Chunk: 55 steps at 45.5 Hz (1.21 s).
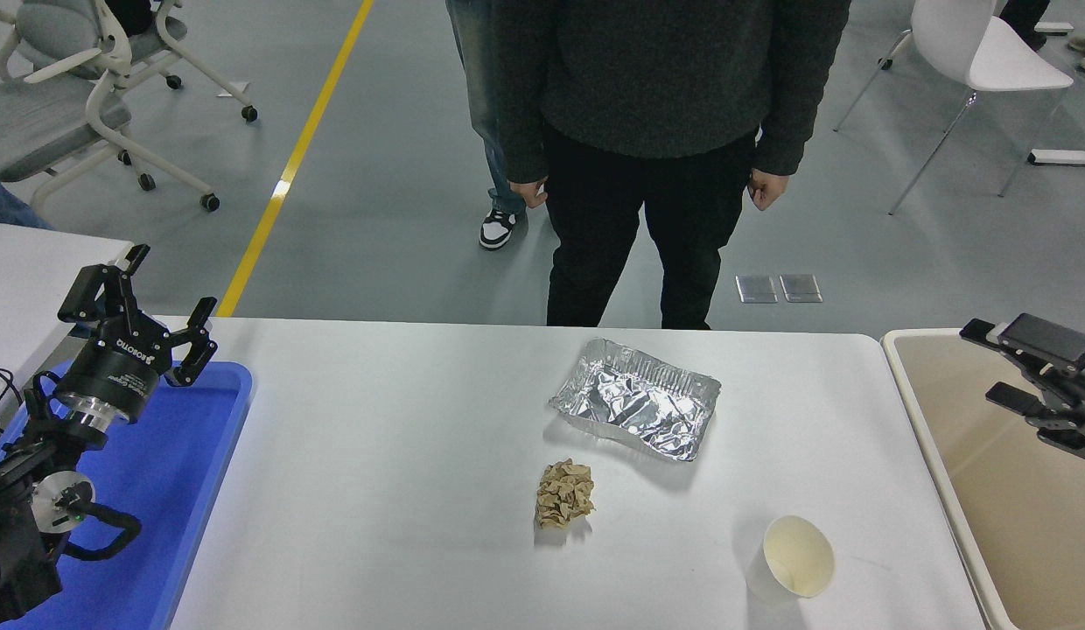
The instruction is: Clean the table surface
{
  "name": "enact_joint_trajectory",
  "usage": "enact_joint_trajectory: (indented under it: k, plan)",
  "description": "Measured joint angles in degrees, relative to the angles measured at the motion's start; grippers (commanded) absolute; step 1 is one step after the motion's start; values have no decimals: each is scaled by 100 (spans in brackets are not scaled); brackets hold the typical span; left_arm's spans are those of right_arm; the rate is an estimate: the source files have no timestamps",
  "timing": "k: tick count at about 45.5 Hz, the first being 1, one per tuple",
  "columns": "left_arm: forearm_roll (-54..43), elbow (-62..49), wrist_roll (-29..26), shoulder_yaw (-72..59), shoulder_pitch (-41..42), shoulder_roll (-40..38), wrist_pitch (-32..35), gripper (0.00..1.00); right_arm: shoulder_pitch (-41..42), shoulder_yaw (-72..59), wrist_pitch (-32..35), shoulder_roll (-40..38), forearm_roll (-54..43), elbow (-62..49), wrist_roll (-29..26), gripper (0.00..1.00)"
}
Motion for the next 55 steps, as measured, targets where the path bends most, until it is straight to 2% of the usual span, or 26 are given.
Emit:
enact_joint_trajectory:
  k: [11,29,39,55]
  plan:
    - [0,0,0,0,0,0,-1,100,42,-319,98,-356,170,359,136,97]
    - [0,0,0,0,4,0,-1,100,752,-1391,131,-537,-1097,759,93,97]
    - [0,0,0,0,4,0,-2,100,1429,-2327,124,-283,-1892,870,-167,98]
    - [0,0,1,-2,7,0,-2,100,1996,-3163,86,515,-2472,913,-718,97]
